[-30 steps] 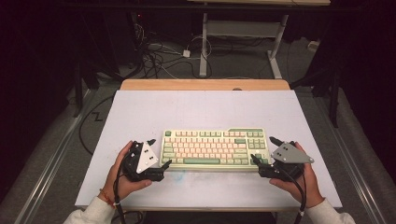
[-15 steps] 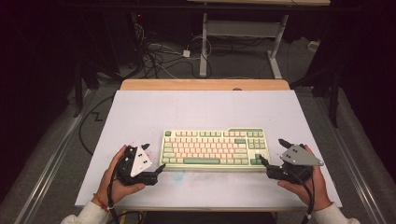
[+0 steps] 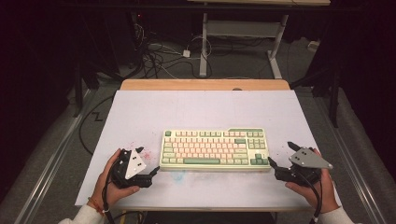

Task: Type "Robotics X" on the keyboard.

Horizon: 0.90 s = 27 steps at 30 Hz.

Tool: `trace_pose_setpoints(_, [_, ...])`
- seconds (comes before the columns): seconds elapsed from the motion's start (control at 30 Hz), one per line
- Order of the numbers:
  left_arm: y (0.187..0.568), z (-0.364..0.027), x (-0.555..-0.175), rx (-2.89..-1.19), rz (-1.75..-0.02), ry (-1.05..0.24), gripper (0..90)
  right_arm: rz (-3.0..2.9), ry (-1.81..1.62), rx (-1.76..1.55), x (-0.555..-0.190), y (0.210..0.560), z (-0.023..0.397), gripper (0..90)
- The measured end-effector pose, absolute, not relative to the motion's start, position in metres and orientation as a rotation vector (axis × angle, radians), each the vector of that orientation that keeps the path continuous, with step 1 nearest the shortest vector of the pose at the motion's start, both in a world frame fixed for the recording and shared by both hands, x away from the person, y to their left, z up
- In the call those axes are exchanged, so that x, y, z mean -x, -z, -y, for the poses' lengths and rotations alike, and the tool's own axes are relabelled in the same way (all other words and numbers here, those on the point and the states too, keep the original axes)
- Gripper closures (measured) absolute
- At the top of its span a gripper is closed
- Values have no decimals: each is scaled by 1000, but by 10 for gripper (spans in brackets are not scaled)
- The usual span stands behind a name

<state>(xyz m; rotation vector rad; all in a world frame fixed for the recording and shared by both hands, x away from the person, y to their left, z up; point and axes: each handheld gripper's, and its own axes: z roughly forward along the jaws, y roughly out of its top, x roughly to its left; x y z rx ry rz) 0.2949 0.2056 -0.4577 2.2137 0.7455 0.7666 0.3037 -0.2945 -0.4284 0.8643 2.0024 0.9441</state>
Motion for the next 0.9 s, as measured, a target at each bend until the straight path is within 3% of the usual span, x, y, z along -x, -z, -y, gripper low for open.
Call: trace_pose_setpoints(0.9, [477,-224,-297,-2231,-820,-715,160,-1990,-890,-1012,-297,462,337,185])
